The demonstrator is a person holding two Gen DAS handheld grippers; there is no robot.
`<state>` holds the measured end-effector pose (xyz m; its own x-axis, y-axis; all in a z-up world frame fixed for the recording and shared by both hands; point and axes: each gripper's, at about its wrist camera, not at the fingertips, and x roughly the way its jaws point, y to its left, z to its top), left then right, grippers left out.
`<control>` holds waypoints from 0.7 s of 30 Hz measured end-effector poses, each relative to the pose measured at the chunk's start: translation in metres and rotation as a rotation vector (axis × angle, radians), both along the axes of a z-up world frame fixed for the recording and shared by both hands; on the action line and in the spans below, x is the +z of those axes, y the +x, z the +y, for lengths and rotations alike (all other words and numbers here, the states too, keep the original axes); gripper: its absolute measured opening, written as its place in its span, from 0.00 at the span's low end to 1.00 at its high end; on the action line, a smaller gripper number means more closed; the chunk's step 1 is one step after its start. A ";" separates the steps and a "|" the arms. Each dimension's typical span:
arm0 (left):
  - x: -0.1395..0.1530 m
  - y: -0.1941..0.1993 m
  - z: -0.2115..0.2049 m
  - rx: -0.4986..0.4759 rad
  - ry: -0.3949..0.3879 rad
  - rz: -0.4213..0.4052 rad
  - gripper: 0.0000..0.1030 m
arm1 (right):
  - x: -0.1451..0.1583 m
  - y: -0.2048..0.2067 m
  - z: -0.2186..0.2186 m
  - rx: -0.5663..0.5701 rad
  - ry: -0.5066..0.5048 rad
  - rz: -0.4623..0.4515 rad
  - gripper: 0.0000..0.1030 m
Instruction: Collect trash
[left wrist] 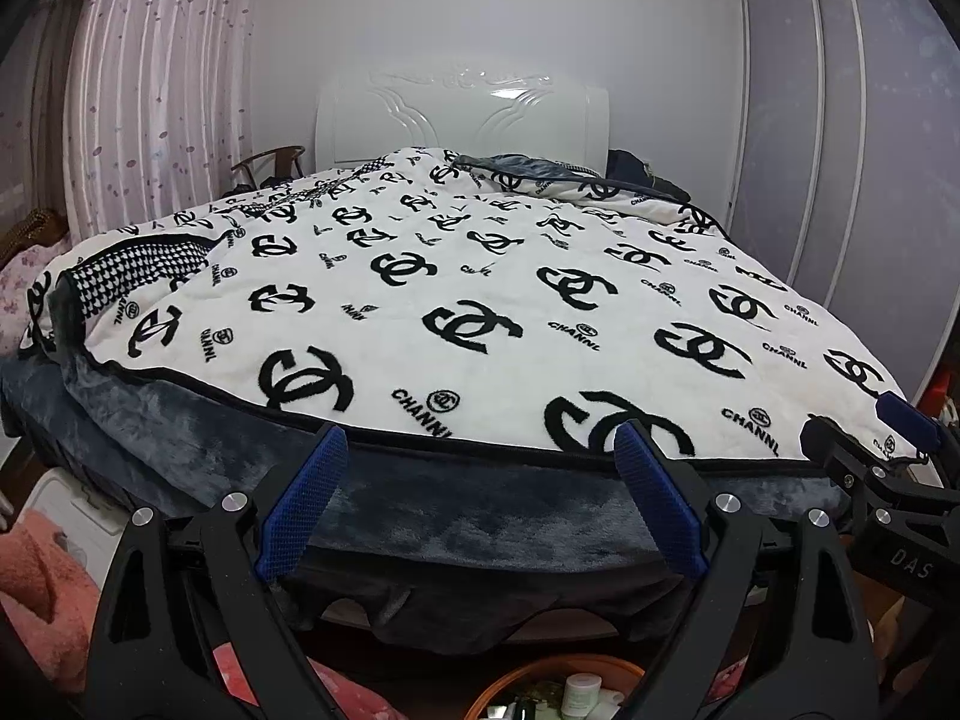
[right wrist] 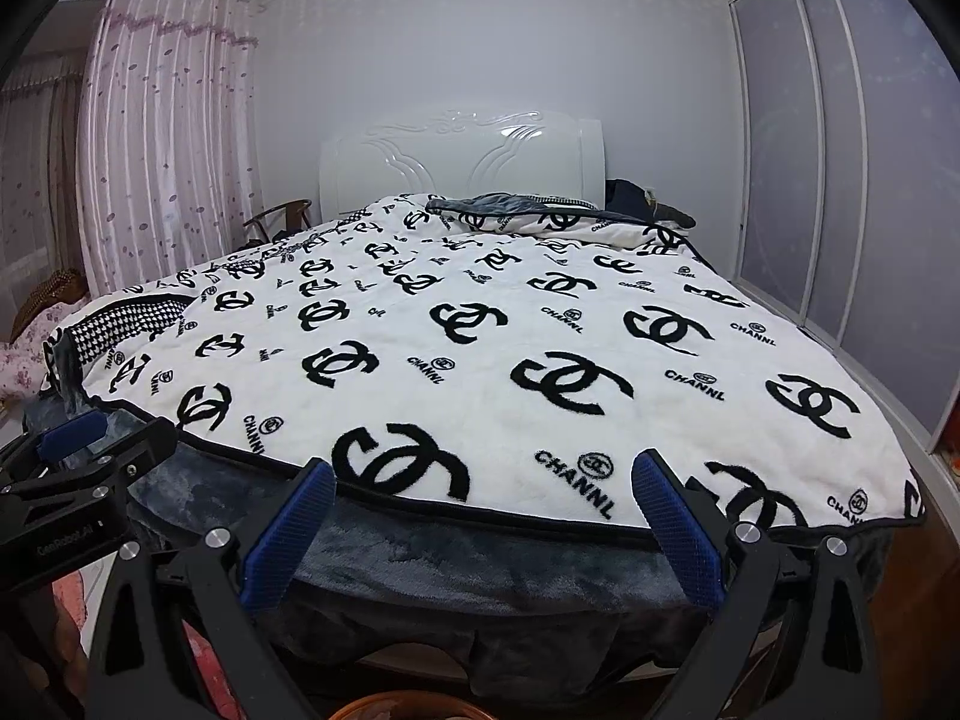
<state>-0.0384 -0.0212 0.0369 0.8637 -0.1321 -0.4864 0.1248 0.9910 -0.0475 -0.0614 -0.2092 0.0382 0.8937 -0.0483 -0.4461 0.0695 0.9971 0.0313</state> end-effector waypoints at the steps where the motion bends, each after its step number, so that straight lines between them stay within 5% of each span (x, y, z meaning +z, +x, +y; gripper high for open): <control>1: 0.000 0.000 0.000 0.001 0.000 0.000 0.86 | 0.000 0.000 0.000 0.001 0.001 0.000 0.95; 21: 0.002 -0.002 0.000 -0.008 0.002 -0.003 0.86 | 0.000 -0.004 0.000 -0.002 0.001 -0.001 0.95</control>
